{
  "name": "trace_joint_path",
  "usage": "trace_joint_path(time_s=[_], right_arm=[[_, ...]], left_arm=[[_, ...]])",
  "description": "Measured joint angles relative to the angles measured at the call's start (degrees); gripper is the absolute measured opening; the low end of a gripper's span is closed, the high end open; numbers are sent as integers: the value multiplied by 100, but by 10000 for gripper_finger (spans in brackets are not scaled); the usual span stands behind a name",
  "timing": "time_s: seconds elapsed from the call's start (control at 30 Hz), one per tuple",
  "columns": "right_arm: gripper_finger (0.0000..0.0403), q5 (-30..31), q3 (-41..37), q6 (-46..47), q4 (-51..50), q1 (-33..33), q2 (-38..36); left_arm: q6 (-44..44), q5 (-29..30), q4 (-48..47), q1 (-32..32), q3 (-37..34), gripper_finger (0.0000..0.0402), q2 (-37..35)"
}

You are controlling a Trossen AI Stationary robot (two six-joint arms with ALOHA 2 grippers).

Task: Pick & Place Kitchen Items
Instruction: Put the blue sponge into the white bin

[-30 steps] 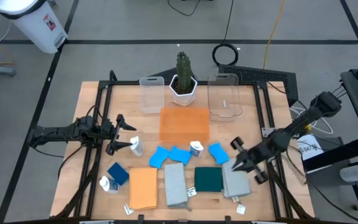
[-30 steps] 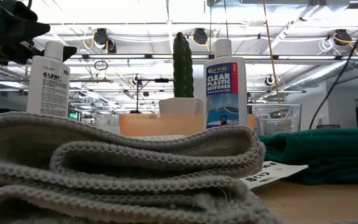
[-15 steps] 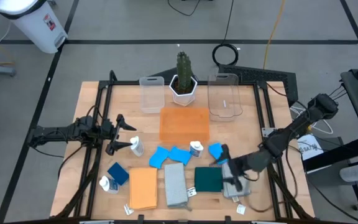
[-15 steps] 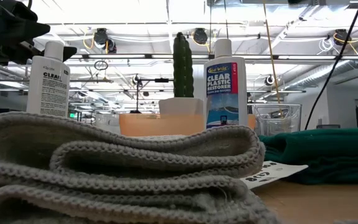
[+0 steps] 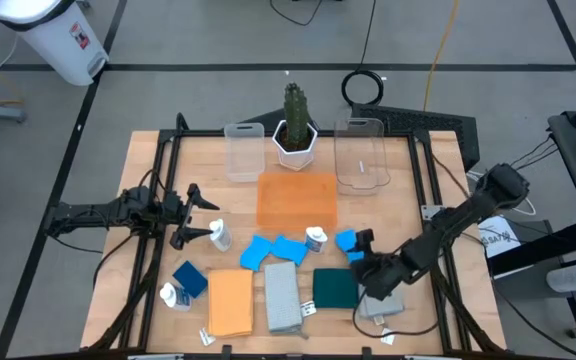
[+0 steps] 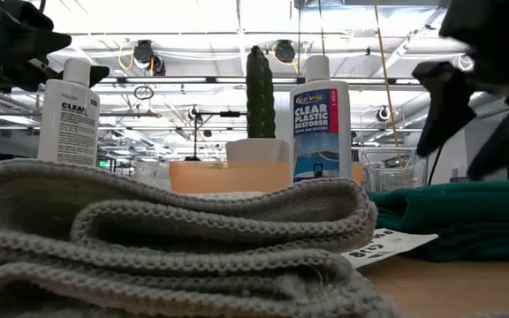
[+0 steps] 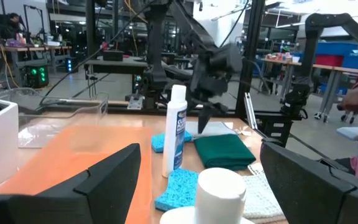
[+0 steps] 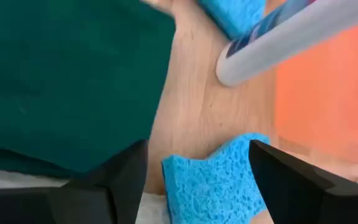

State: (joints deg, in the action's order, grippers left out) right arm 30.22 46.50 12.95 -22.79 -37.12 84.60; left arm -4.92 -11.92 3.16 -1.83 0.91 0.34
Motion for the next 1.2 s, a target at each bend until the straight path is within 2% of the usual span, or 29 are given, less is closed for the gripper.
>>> trace_joint_path(time_s=[0.27,0.43,0.6,0.73,1.0,1.2], right_arm=[[256,-14,0,-146,-306,0,356],[256,419,0,78,-877,43,363],[250,527,0,267,-987,184,363],[221,319,-24,289,-951,312,363],[135,-203,-409,514,-723,595,337],[115,-166,-234,975,-863,648,-54]], left_arm=[[0,-1,-1,-2,0,337,1],[2,0,-1,-2,0,337,2],[1,-1,2,-2,0,337,2],[1,-1,2,-1,0,337,2],[2,-1,2,0,0,337,2],[1,0,4,-2,0,337,1]])
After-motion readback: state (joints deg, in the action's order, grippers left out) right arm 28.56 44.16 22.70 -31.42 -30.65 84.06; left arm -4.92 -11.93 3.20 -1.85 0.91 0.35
